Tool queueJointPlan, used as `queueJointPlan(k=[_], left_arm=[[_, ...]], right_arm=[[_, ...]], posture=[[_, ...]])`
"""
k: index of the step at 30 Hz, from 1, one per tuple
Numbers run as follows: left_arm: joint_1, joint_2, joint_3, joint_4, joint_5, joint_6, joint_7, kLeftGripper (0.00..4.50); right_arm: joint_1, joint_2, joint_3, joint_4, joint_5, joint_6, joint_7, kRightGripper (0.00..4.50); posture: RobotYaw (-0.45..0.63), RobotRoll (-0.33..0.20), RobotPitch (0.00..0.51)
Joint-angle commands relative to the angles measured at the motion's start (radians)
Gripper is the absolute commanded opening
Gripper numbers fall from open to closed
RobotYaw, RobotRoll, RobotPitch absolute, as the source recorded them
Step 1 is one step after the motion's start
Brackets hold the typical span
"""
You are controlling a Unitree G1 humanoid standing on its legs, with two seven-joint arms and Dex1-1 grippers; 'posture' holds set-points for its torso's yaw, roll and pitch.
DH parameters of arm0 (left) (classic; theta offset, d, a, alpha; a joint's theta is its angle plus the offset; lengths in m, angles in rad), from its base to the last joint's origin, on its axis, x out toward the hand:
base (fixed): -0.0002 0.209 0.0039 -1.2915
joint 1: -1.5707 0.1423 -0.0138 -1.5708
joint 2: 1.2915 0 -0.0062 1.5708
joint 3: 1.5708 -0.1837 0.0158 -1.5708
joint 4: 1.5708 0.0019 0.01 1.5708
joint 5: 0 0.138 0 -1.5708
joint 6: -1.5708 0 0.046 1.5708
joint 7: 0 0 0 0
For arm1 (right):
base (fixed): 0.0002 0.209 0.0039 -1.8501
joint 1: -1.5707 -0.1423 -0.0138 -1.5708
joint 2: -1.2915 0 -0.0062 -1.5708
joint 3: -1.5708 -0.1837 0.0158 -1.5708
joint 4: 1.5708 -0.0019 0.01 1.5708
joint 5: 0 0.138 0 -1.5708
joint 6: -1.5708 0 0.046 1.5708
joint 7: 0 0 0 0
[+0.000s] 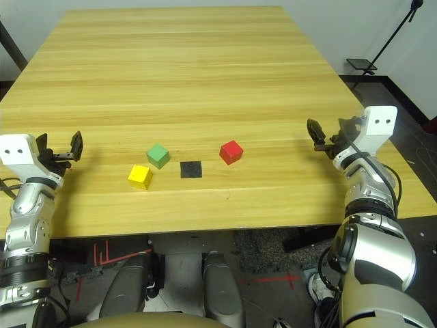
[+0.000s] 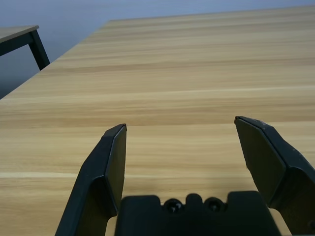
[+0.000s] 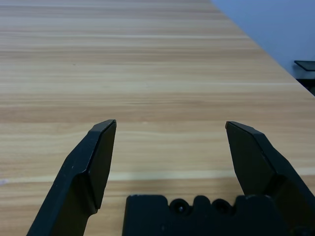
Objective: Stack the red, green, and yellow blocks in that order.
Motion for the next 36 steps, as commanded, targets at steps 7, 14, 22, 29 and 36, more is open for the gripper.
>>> queueJointPlan(k=[7,14,22,29,36], left_arm=[[-0.002,0.054,0.001,-0.012,-0.043,0.042,-0.07,4.49],[-0.057,0.162,-0.02,-0.284,-0.217,0.266,-0.208,4.49],[-0.192,0.373,-0.159,-0.365,-0.35,0.551,-0.449,4.49],[-0.211,0.434,-0.242,-0.41,-0.335,0.599,-0.519,4.49],[-0.184,0.411,-0.239,-0.455,-0.336,0.61,-0.501,4.49]], right_arm=[[-0.002,-0.042,0.019,-0.015,-0.013,0.012,0.064,4.5],[-0.053,-0.027,0.22,-0.23,-0.055,0.144,0.491,4.5],[-0.264,0.01,0.543,-0.161,-0.271,0.042,0.887,4.5],[-0.427,0.038,0.668,0.005,-0.439,-0.112,0.893,4.5],[-0.471,0.052,0.665,0.05,-0.47,-0.147,0.889,4.5]], posture=[[0.17,-0.065,0.103],[0.22,-0.078,0.095],[0.29,-0.09,0.083],[0.36,-0.103,0.075],[0.34,-0.113,0.078]])
